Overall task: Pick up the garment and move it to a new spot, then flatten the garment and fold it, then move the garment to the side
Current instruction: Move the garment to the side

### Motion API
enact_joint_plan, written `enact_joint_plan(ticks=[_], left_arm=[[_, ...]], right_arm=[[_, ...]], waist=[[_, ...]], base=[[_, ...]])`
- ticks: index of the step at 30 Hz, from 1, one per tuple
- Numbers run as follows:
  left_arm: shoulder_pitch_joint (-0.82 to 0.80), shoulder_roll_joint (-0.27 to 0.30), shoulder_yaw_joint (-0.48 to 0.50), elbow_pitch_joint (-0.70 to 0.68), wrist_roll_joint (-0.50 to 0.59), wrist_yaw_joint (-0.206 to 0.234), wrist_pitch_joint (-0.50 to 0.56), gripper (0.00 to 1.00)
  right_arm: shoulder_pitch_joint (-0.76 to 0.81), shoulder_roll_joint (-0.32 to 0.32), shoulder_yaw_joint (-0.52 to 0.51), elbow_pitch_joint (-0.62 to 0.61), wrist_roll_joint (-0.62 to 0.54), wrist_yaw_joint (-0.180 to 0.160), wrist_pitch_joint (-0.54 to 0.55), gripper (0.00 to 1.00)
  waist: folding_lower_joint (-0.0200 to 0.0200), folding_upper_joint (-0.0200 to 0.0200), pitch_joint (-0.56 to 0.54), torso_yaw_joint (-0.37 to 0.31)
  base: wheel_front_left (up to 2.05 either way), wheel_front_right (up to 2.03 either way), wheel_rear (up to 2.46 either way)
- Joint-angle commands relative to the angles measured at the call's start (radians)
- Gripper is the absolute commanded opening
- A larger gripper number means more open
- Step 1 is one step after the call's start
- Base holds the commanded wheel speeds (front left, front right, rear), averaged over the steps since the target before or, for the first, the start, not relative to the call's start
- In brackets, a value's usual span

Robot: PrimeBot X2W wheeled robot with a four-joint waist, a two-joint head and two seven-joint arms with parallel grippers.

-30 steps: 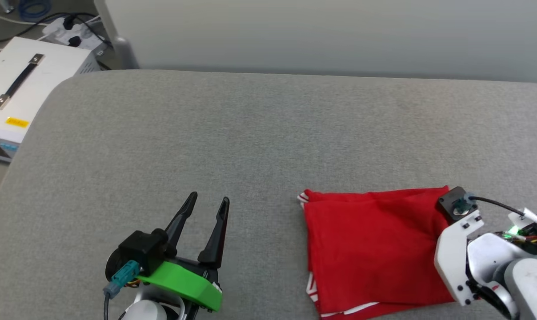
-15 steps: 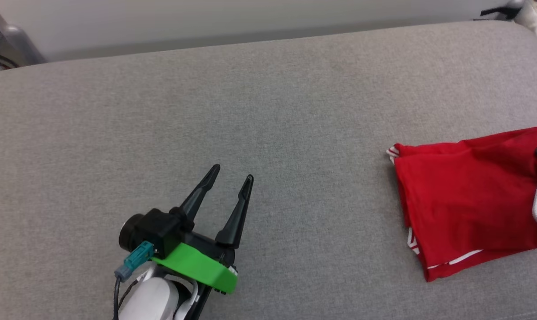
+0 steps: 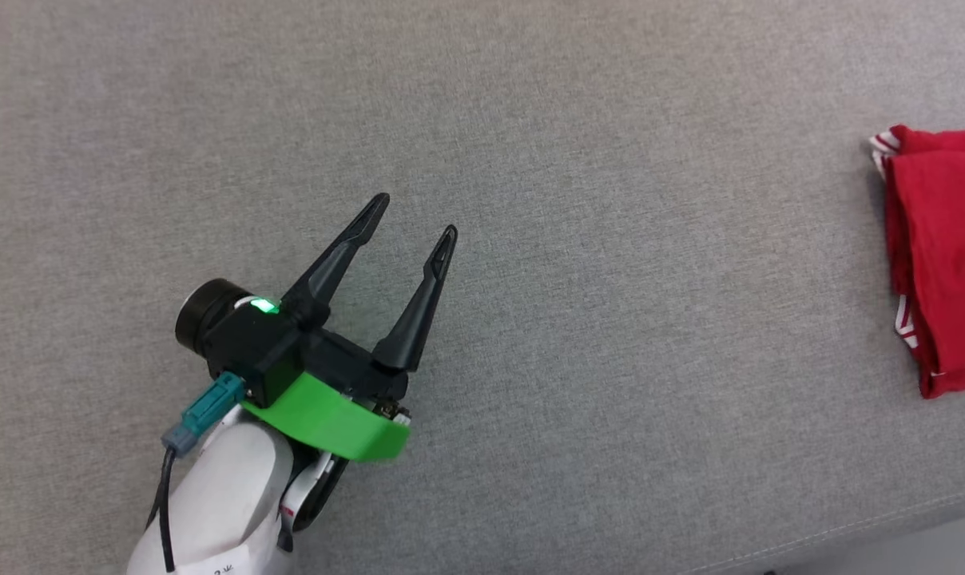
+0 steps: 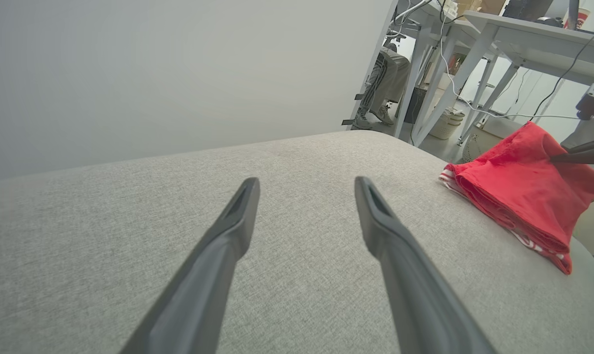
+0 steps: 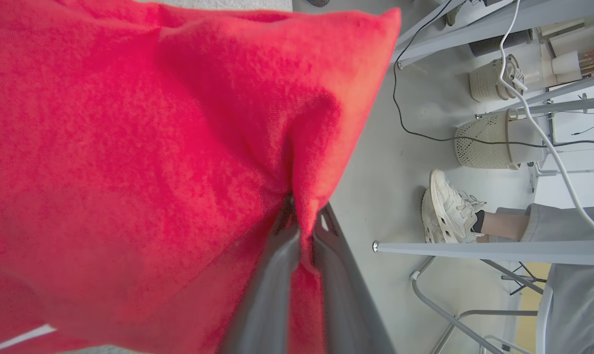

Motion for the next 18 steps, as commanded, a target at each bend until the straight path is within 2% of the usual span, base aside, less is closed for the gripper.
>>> enact_joint_plan(ticks=[1,10,15,16,17,18], left_arm=[[-0.023,0.010,-0.003,-0.012,0.010,-0.003,-0.006,1.00],[-0.057,0.039,-0.002,-0.063,0.002,-0.001,0.002,1.00],[-0.054,0.043,0.006,-0.070,-0.004,0.005,0.002,1.00],[-0.053,0.042,0.005,-0.068,-0.005,0.005,0.002,1.00],[-0.051,0.040,0.004,-0.063,-0.006,0.005,0.001,1.00],[-0.050,0.038,0.002,-0.059,-0.007,0.005,0.001,1.00]], right_arm=[[-0.031,0.012,-0.020,0.018,-0.015,-0.001,-0.030,0.00],[-0.130,0.087,-0.164,0.190,-0.113,-0.001,-0.151,0.00],[-0.158,0.119,-0.194,0.233,-0.155,-0.001,-0.196,0.01],[-0.161,0.122,-0.197,0.238,-0.161,-0.001,-0.199,0.12],[-0.164,0.126,-0.202,0.245,-0.168,-0.001,-0.200,0.33],[-0.166,0.127,-0.205,0.249,-0.175,-0.001,-0.201,0.83]], waist=[[-0.0002,-0.0001,0.091,-0.032],[-0.0002,-0.0001,0.154,-0.004],[-0.0002,-0.0001,0.150,0.007],[-0.0002,-0.0001,0.145,0.009],[-0.0002,-0.0001,0.139,0.011],[-0.0002,-0.0001,0.133,0.014]], base=[[0.00,0.00,0.00],[0.00,0.00,0.00],[0.00,0.00,0.00],[0.00,0.00,0.00],[0.00,0.00,0.00],[0.00,0.00,0.00]])
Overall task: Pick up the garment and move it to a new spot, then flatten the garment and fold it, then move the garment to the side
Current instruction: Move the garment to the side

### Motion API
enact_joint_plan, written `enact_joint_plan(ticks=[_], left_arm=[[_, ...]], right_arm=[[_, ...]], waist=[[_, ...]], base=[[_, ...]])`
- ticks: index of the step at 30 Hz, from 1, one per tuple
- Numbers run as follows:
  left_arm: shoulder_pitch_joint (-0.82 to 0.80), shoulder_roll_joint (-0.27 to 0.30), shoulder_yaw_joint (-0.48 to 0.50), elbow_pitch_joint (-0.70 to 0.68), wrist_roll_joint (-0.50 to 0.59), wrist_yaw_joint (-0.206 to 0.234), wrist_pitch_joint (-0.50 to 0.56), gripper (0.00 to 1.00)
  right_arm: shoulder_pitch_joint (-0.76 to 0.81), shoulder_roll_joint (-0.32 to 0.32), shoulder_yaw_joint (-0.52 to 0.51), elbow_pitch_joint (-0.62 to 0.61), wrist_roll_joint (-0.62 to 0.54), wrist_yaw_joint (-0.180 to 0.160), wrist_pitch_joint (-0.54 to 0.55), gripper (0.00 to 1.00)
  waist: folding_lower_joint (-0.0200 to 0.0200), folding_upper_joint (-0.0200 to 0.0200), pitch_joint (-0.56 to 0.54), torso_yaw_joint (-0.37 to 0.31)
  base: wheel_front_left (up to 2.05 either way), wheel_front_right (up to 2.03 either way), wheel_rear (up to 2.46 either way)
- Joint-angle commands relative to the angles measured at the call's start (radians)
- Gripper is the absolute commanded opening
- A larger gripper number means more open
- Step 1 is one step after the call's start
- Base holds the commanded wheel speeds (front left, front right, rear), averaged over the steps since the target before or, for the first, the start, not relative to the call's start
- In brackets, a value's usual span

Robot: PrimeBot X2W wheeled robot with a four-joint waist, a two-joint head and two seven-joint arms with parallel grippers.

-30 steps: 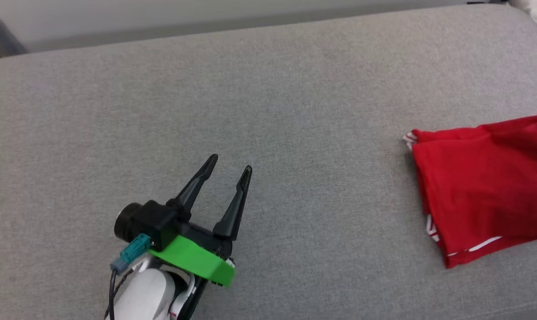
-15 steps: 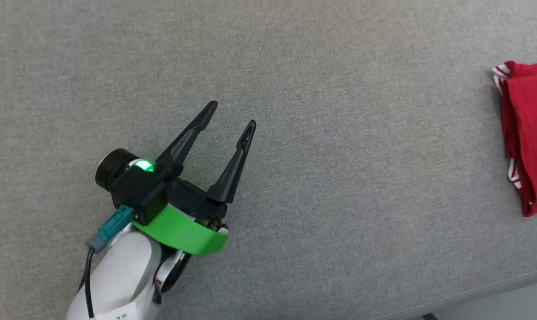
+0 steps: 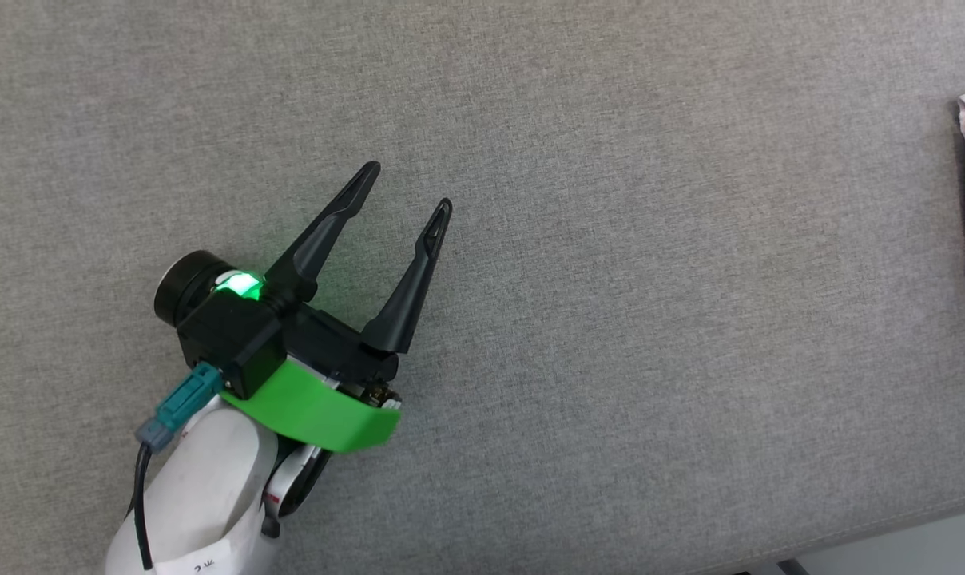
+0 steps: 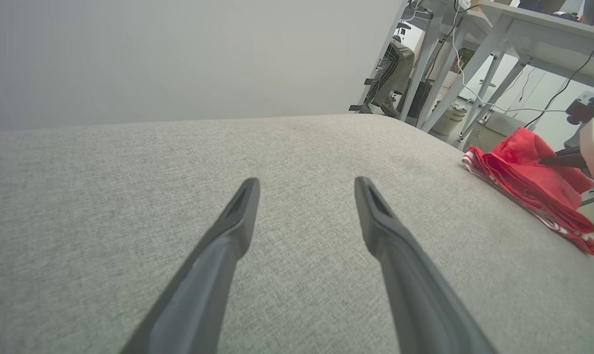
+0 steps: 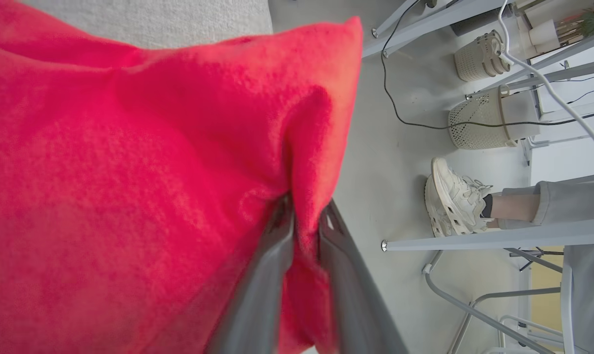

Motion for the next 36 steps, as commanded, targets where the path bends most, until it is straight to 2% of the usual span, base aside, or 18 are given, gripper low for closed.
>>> enact_joint_plan(ticks=[1,9,17,22,29,36], left_arm=[[-0.012,-0.003,-0.002,0.006,-0.003,0.004,-0.002,1.00],[0.024,-0.045,0.017,0.063,-0.018,0.007,-0.007,1.00],[0.114,-0.101,0.113,0.121,-0.030,0.003,-0.007,1.00],[0.175,-0.129,0.174,0.151,-0.028,0.001,-0.007,1.00],[0.255,-0.163,0.241,0.185,-0.027,-0.001,-0.008,1.00],[0.298,-0.181,0.264,0.206,0.003,-0.002,-0.008,1.00]], right_arm=[[-0.017,0.002,-0.012,0.007,-0.016,-0.001,-0.008,1.00],[-0.006,0.006,-0.030,-0.060,-0.038,-0.001,-0.035,1.00],[0.057,0.069,-0.002,-0.260,0.032,-0.001,-0.050,1.00],[0.144,0.149,0.004,-0.416,0.096,-0.001,-0.069,1.00],[0.289,0.322,0.035,-0.639,0.161,-0.001,-0.156,1.00],[0.447,0.457,0.059,-0.720,0.180,-0.001,-0.231,1.00]], waist=[[-0.0001,0.0000,-0.020,0.009],[-0.0001,0.0000,-0.130,0.040],[-0.0001,0.0000,-0.292,0.093],[-0.0001,0.0000,-0.381,0.135],[-0.0001,0.0000,-0.474,0.192],[-0.0001,0.0000,-0.528,0.238]], base=[[0.00,0.00,0.00],[0.00,0.00,0.00],[0.00,0.00,0.00],[0.00,0.00,0.00],[0.00,0.00,0.00],[0.00,0.00,0.00]])
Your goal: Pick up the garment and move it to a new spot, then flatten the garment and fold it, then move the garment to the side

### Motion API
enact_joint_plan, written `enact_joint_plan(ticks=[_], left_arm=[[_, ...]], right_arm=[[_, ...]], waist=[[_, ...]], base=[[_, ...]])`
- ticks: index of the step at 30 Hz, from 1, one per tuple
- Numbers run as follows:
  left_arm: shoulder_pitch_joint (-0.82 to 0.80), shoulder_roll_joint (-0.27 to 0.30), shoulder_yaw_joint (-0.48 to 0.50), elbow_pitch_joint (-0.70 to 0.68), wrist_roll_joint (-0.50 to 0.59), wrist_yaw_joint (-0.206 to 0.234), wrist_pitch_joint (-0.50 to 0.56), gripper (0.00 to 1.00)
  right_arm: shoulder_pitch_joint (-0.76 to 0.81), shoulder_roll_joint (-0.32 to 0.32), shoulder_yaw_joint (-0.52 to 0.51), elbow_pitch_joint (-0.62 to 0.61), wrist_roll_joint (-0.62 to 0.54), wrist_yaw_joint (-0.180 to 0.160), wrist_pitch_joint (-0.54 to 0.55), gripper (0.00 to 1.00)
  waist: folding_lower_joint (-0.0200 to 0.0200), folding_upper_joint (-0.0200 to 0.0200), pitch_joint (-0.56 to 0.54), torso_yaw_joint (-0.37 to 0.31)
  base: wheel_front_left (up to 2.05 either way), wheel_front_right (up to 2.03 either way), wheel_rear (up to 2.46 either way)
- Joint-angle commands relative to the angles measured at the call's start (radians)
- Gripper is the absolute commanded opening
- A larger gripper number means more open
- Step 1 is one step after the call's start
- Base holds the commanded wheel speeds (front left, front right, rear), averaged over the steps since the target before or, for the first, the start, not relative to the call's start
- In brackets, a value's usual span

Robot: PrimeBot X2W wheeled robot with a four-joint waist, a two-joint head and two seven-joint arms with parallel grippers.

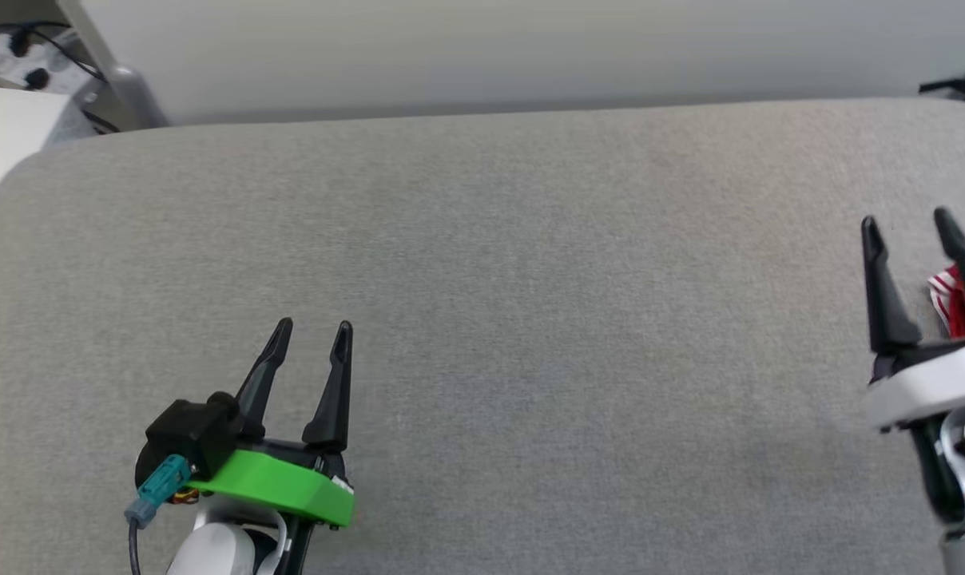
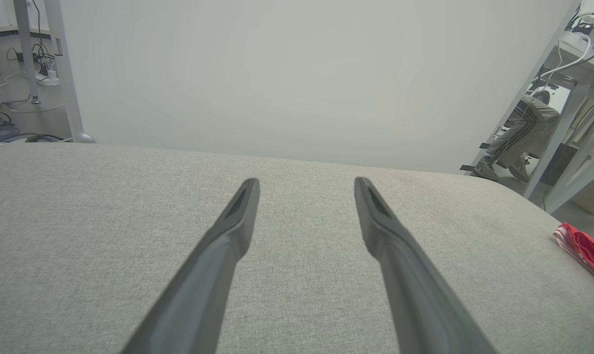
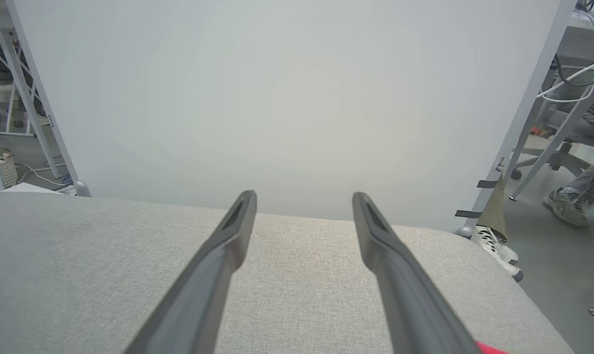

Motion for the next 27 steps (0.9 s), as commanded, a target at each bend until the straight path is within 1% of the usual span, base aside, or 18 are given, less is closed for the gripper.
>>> enact_joint_plan(ticks=[1,10,16,27], left_arm=[[0.018,-0.006,0.008,0.004,0.017,-0.003,-0.006,1.00],[0.066,-0.043,0.037,0.039,0.065,-0.005,-0.006,1.00],[0.081,-0.057,0.047,0.046,0.082,-0.005,-0.006,1.00],[0.090,-0.063,0.048,0.046,0.077,-0.005,-0.006,1.00]], right_arm=[[0.031,0.019,0.003,-0.006,0.016,-0.001,-0.021,1.00],[0.159,0.128,0.027,0.043,0.038,-0.001,-0.126,1.00],[0.219,0.172,0.041,0.087,0.027,-0.001,-0.167,1.00],[0.226,0.191,0.057,0.118,0.010,-0.001,-0.185,1.00]], waist=[[0.0001,0.0000,-0.056,0.055],[0.0001,0.0000,-0.101,0.080],[0.0001,0.0000,-0.110,0.086],[0.0001,0.0000,-0.118,0.083]], base=[[0.00,0.00,0.00],[0.00,0.00,0.00],[0.00,0.00,0.00],[0.00,0.00,0.00]])
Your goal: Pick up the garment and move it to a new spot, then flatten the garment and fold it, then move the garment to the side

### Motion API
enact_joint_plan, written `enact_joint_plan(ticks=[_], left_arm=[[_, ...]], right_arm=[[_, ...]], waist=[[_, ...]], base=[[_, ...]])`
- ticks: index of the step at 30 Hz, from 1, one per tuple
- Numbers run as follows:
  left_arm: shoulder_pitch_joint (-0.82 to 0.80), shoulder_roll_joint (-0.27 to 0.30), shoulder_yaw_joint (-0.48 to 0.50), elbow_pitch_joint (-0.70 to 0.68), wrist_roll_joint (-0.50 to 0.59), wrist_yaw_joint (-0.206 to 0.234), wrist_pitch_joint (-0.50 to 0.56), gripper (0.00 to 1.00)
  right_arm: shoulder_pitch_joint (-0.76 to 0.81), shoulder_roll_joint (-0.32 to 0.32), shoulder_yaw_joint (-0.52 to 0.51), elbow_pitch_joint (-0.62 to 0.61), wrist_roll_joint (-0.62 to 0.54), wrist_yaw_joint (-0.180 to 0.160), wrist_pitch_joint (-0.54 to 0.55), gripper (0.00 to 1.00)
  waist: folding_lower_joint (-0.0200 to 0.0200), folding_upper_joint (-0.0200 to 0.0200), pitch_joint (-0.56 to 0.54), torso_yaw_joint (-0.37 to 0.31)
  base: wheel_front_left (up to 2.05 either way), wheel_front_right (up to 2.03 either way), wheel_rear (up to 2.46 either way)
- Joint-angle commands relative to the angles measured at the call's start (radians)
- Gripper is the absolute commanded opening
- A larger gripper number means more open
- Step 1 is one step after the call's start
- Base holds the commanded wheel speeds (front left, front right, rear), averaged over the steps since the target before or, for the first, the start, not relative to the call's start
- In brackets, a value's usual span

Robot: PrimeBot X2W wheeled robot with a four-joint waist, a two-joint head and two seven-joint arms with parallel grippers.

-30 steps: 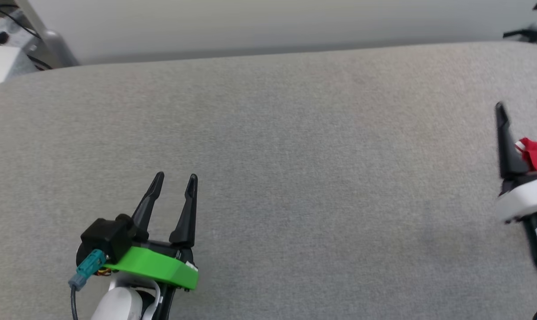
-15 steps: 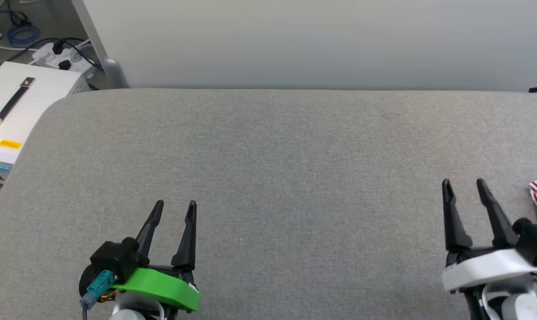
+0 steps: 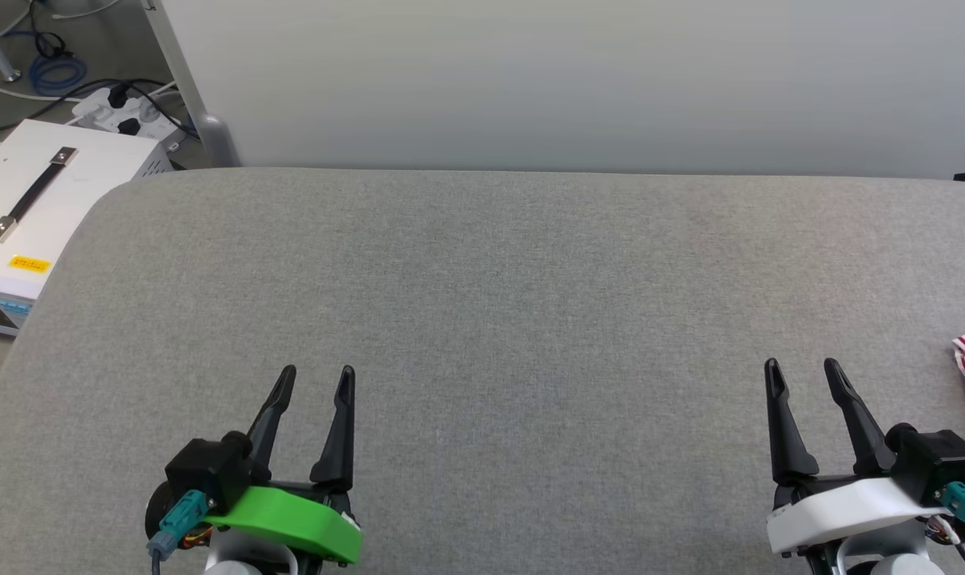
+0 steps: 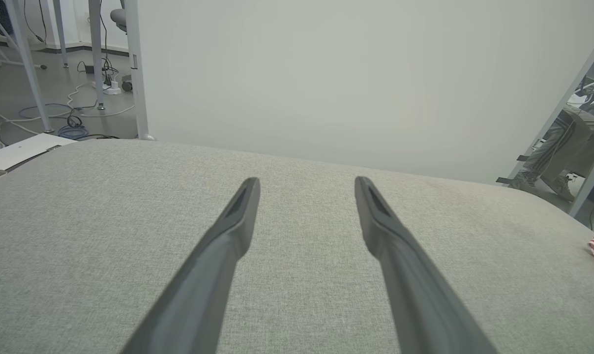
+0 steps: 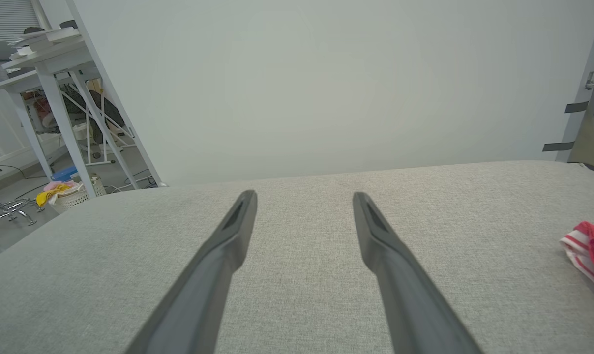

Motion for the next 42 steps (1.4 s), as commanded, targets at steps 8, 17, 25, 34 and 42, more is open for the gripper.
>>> enact_joint_plan(ticks=[8,17,25,34,42], left_arm=[[0.023,-0.007,0.003,0.002,0.006,-0.003,-0.006,1.00],[0.012,-0.007,0.001,0.006,-0.001,-0.003,-0.006,1.00],[0.009,-0.004,0.003,0.000,0.009,0.004,0.010,0.00],[0.009,-0.008,0.011,-0.009,0.033,0.013,0.028,0.00],[0.009,-0.012,0.019,-0.017,0.054,0.021,0.044,0.00]], right_arm=[[0.012,0.007,0.000,0.001,-0.010,-0.001,-0.012,1.00],[0.002,0.008,0.003,0.002,-0.015,-0.001,-0.015,1.00],[-0.001,0.007,0.001,-0.003,-0.018,0.000,0.001,0.00],[-0.002,0.007,0.000,-0.008,-0.034,0.000,0.018,0.00],[-0.003,0.007,0.000,-0.013,-0.049,0.000,0.034,0.00]], waist=[[0.0001,0.0000,-0.004,0.000],[0.0001,0.0000,0.009,0.000],[0.0001,0.0000,0.008,-0.002],[0.0001,0.0000,0.006,-0.005],[0.0001,0.0000,0.005,-0.008]], base=[[0.00,0.00,0.00],[0.00,0.00,0.00],[0.00,0.00,0.00],[0.00,0.00,0.00],[0.00,0.00,0.00]])
